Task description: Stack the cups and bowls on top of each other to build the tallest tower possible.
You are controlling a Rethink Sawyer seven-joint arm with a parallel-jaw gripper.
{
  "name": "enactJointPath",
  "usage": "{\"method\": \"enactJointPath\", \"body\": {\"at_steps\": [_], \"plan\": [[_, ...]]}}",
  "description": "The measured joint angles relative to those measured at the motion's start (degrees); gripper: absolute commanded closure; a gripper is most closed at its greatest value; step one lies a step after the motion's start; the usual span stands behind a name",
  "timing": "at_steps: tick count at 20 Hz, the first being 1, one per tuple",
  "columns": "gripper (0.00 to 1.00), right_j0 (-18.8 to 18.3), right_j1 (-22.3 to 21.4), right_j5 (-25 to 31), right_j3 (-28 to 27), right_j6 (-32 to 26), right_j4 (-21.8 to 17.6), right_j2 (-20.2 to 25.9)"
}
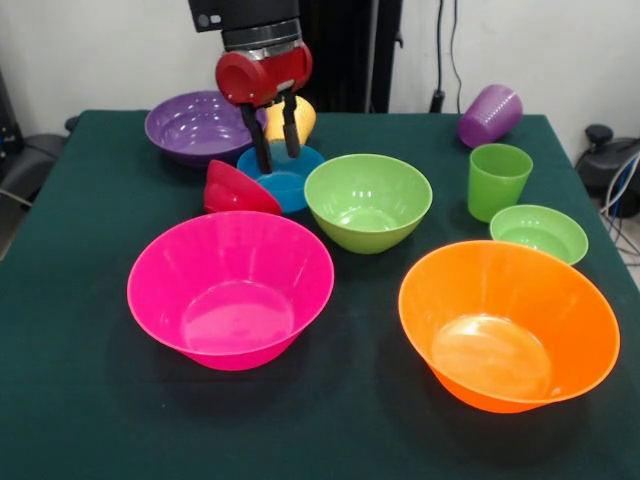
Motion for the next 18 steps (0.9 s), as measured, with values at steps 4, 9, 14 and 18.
{"method": "enactJointPath", "body": {"at_steps": [4,9,14,18], "plan": [[0.00,0.5,-0.7,-1.7,-0.8,0.0,-2.2,-0.9],[0.00,1.6,-1.1,-2.1,-2.2,0.0,-4.5,-2.6],[0.00,3.8,-0.5,-2.1,-3.3,0.0,-5.0,-5.0],[0.00,4.1,-0.1,-2.1,-3.4,0.0,-5.0,-5.3]]}}
